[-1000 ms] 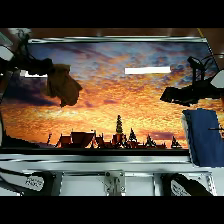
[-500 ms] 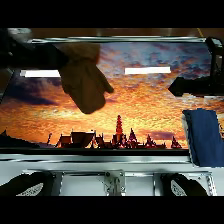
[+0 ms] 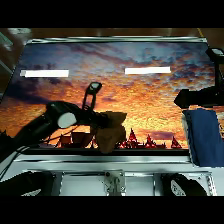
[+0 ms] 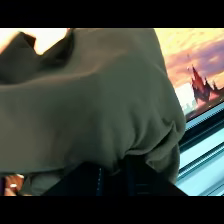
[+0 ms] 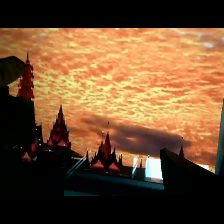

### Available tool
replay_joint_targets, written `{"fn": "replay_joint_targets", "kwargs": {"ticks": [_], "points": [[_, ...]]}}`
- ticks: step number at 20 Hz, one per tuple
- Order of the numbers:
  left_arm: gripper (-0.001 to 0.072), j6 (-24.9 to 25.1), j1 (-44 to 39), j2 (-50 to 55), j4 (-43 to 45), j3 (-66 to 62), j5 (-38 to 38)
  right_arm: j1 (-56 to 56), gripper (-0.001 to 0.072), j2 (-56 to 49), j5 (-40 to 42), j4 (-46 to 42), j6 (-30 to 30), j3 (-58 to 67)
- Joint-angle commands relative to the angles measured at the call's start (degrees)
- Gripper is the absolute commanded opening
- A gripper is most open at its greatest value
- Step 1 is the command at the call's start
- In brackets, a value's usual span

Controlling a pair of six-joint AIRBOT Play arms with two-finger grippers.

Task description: Fold the shirts.

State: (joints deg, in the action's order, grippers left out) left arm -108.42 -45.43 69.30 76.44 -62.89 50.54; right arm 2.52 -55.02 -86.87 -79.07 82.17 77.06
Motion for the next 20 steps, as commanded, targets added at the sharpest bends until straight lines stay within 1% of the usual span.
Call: {"fn": "replay_joint_targets", "kwargs": {"ticks": [1,2,3,4,5,6,7,8,9,11,12,13,14,16,18,20], "points": [[0.0082,-3.6,-2.4,3.2,-3.2,6.7,-9.2,0.0,0.0687,0.1,-1.2,-0.3,1.2,-0.4],[0.0427,-2.4,-1.8,3.3,-3.2,6.1,-9.5,0.0,0.0688,0.1,-0.9,-0.3,1.4,-1.0],[0.0707,-1.8,-0.5,3.0,-3.1,5.0,-8.9,0.0,0.0687,0.1,-0.7,-0.4,1.4,-1.9],[0.0715,-1.2,1.7,2.6,-3.1,3.3,-6.7,0.0,0.0687,0.1,-0.6,-0.5,1.4,-2.8],[0.0715,0.3,4.6,2.0,-3.1,1.2,-3.3,0.0,0.0687,0.1,-0.5,-0.5,1.4,-3.8],[0.0715,3.2,7.8,1.3,-3.1,-0.9,0.2,0.0,0.0687,0.1,-0.5,-1.0,1.3,-5.2],[0.0714,8.2,11.2,0.2,-3.1,-2.6,4.0,0.0,0.0687,0.1,-0.5,-1.9,1.3,-7.0],[0.0714,11.5,14.6,-1.1,-3.1,-3.4,7.3,0.0,0.0687,0.1,-0.5,-3.8,1.3,-9.5],[0.0714,13.3,17.9,-2.4,-3.1,-3.2,10.6,0.1,0.0688,0.1,-0.6,-4.4,1.2,-12.0],[0.0709,13.9,24.1,-3.9,-3.0,-0.6,17.1,0.0,0.0687,0.1,-0.4,-3.2,1.1,-17.4],[0.0706,13.9,25.9,-4.4,-3.1,2.2,18.1,0.0,0.0687,0.1,0.0,-1.3,1.1,-20.1],[0.0707,13.9,26.9,-4.5,-4.4,5.4,17.5,0.0,0.0687,0.1,1.0,1.0,1.1,-22.4],[0.0708,13.9,27.5,-4.3,-7.6,9.2,15.2,0.0,0.0687,0.1,2.3,3.5,1.1,-24.6],[0.0709,13.9,27.5,-3.5,-15.2,15.9,8.0,0.0,0.0688,0.1,5.3,8.4,1.1,-27.8],[0.0716,14.0,27.1,-1.0,-20.7,19.9,2.3,0.0,0.0687,0.1,8.4,12.3,1.2,-30.1],[0.0716,15.9,26.1,2.6,-24.1,20.8,-0.3,0.0,0.0687,0.1,10.7,14.2,1.2,-31.6]]}}
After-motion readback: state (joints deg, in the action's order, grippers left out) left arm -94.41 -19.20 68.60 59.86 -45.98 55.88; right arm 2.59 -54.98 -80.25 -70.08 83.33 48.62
